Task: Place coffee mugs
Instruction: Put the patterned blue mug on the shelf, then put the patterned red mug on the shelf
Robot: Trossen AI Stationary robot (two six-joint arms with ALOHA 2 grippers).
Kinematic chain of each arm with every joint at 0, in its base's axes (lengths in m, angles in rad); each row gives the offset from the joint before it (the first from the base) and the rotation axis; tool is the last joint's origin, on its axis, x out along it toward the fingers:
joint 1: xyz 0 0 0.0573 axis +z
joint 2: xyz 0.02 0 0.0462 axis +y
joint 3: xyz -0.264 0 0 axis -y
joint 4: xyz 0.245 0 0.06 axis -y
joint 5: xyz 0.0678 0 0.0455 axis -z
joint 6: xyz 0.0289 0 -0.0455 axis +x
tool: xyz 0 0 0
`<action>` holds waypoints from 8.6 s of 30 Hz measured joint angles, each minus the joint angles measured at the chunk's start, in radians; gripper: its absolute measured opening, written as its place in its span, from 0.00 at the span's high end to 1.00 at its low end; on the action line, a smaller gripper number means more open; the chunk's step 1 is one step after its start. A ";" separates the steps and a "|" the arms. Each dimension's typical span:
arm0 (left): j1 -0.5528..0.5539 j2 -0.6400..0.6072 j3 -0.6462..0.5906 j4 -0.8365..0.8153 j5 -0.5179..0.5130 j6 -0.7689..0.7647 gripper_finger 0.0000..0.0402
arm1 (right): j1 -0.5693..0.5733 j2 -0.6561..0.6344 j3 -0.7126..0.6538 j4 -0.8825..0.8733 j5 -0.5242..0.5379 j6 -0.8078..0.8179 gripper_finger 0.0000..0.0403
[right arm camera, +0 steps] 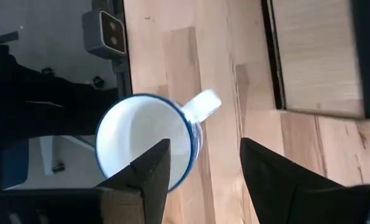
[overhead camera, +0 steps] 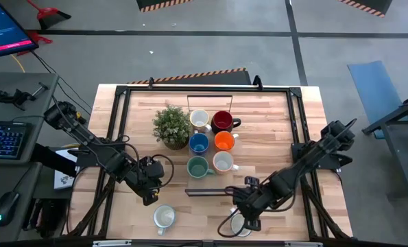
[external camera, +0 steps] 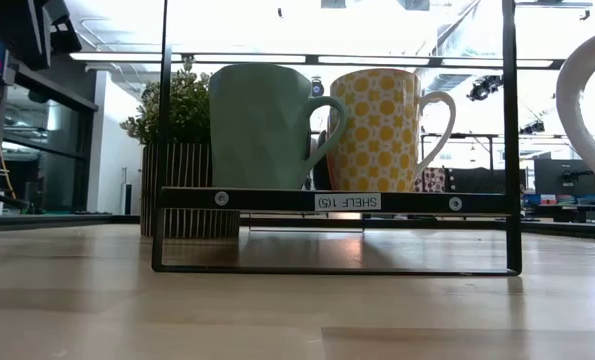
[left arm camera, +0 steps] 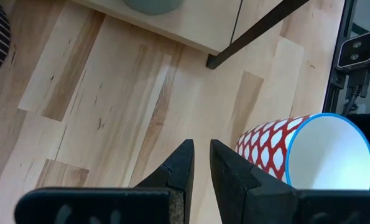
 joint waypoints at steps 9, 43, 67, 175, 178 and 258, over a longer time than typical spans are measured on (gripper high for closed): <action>0.000 0.000 0.000 0.000 0.000 0.008 0.89 | 0.009 0.077 0.000 0.021 -0.056 0.000 0.60; 0.000 0.000 0.000 0.000 0.015 0.009 0.89 | 0.015 0.156 0.000 0.032 -0.074 0.070 0.86; 0.000 0.000 0.000 0.000 -0.014 0.009 0.89 | 0.022 -0.077 0.000 -0.452 0.033 0.200 1.00; 0.000 0.000 0.000 0.004 -0.027 -0.002 0.89 | -0.381 -0.023 0.003 -0.061 -0.093 -1.162 1.00; 0.000 0.000 0.000 0.004 -0.027 -0.002 0.89 | -0.382 -0.012 -0.001 -0.060 -0.092 -1.148 1.00; 0.000 0.000 0.000 0.002 -0.026 0.008 0.89 | -0.318 0.016 0.413 -0.528 -0.110 -0.545 0.85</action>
